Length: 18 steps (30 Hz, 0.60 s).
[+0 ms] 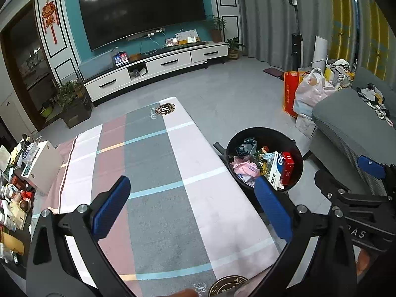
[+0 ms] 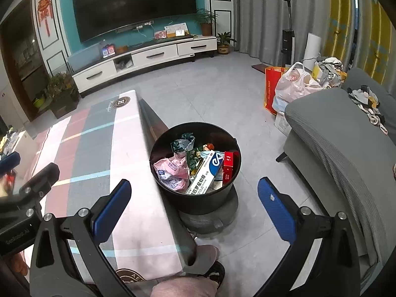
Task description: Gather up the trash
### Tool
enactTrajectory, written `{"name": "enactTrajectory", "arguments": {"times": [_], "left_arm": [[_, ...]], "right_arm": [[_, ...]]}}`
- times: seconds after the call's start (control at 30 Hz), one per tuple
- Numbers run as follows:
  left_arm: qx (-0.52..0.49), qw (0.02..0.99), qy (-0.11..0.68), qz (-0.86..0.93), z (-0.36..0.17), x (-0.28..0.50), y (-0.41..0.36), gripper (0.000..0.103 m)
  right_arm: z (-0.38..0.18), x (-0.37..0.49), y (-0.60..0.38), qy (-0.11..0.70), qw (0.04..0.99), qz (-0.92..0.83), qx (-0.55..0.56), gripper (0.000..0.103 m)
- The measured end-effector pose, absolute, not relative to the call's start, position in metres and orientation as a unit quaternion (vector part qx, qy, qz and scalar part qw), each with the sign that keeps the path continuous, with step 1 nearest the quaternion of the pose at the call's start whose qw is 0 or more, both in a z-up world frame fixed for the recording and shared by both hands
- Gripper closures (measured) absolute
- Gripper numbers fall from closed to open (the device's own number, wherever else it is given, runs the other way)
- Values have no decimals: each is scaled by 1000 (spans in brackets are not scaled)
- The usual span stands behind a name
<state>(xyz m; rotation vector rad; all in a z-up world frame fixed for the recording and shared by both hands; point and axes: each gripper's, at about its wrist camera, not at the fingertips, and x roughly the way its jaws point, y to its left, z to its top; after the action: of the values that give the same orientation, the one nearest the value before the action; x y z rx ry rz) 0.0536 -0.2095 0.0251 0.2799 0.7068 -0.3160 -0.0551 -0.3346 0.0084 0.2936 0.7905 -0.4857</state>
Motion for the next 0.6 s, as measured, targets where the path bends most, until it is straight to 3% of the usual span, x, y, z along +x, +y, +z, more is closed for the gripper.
{"name": "enactTrajectory", "arguments": {"times": [0.6], "left_arm": [[143,913,348,-159,18,51,-216,3]], "right_arm": [[9,-58,-338,374,884,-238,146,3]]}}
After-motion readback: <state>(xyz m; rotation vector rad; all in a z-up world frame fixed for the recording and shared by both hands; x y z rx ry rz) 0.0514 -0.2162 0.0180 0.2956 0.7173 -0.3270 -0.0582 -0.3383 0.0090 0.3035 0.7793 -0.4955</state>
